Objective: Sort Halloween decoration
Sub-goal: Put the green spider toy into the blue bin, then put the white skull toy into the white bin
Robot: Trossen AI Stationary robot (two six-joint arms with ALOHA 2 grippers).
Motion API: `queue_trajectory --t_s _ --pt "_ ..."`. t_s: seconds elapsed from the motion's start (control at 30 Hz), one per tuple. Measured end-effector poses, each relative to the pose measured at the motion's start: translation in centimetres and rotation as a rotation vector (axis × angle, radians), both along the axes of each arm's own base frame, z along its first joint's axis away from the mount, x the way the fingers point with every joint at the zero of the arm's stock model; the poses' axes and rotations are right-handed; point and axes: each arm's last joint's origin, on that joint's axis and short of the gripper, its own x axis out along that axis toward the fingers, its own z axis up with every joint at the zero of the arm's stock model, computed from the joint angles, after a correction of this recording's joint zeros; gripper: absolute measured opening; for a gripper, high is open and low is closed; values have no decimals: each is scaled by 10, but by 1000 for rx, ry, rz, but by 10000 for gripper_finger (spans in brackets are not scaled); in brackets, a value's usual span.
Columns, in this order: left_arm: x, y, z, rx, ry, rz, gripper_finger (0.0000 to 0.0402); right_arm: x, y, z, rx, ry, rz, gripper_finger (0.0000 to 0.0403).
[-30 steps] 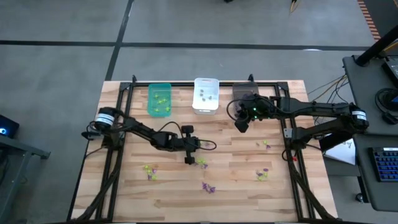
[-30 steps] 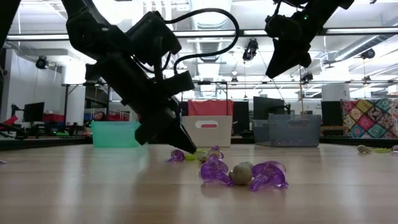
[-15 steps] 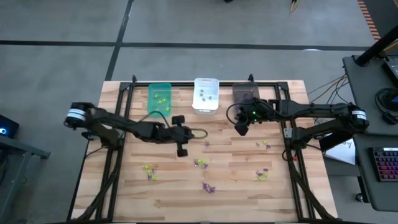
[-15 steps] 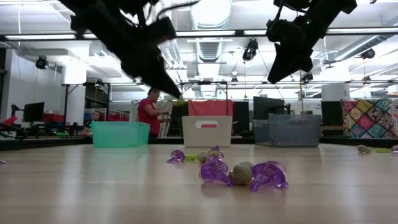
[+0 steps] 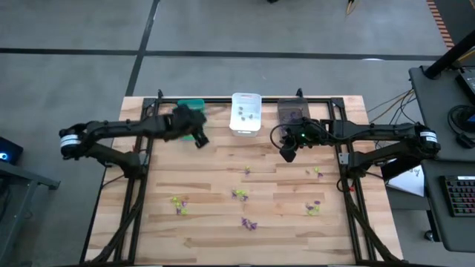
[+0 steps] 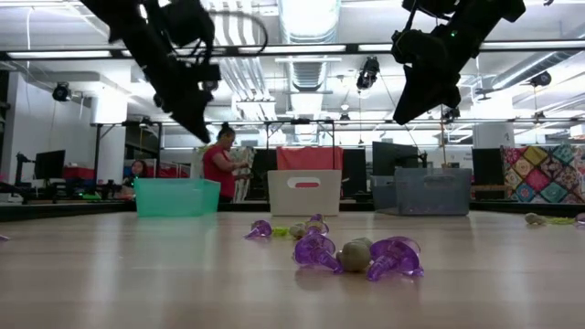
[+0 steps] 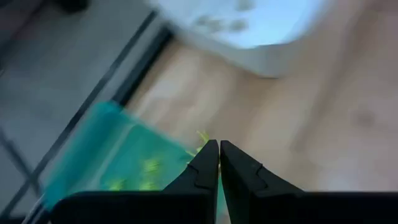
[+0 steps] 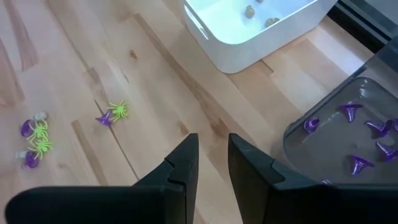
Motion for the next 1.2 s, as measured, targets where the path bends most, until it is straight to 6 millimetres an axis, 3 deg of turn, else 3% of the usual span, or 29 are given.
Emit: queue_trajectory --t_s 0.2,0.4,0.73,1.2 --pt "-21 55 -13 -42 33 235 0 0 0 0 2 -1 -2 78" --pt "-29 88 -34 -142 39 320 0 0 0 0 1 0 -2 73" --pt "-19 105 -56 -113 109 325 0 0 0 0 1 5 -1 73" --pt "-14 108 -61 -100 98 319 0 0 0 0 7 2 -9 77"
